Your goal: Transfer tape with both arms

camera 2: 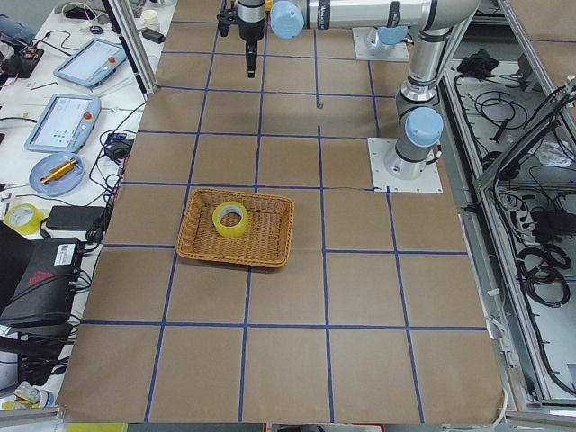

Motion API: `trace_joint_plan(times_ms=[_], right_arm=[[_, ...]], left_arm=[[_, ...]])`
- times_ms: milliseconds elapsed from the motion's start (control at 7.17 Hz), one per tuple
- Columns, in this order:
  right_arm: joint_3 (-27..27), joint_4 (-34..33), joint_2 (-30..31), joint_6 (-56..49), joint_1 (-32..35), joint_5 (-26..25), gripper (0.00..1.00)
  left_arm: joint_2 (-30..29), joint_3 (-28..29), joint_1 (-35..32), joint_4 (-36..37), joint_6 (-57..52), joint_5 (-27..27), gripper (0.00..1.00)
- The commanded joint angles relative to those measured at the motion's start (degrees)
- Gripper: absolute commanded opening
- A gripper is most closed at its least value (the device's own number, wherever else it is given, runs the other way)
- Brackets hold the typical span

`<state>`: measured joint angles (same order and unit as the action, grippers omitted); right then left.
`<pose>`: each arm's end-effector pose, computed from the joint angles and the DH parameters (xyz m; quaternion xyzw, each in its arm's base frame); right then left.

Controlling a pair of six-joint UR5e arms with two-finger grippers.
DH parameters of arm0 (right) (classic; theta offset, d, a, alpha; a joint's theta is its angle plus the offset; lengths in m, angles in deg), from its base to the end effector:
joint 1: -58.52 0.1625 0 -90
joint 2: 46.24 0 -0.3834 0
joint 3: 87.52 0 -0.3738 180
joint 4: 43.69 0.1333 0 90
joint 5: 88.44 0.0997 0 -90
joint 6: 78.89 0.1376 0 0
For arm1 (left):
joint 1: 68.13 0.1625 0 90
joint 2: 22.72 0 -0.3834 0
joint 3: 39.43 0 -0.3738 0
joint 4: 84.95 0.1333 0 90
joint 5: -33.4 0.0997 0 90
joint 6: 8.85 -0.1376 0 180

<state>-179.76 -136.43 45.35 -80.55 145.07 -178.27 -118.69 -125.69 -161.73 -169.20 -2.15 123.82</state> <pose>0.1053 -0.4750 0.4076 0.0156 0.9997 -0.0183 0.0007 -0.1648 -0.5120 0.3981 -0.0271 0.9992 -0.0309 0.0009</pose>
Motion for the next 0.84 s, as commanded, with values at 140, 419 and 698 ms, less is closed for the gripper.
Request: trace_joint_plan(times_ms=[140,419,698], right_arm=[[0.31,1.15,0.6,0.25,0.46,0.54,1.0],[0.22,1.16,0.69,0.34,0.63,0.54,1.0],[0.22,1.24,0.69,0.25,0.63,0.36,1.0]], left_arm=[[5.52,3.03,6.03,-9.86,-4.57,0.02,1.0],[5.97,2.77,5.63,-7.61,-5.29,0.2,1.0],[5.61,1.55,5.19,-0.91,-5.2,0.01,1.0]])
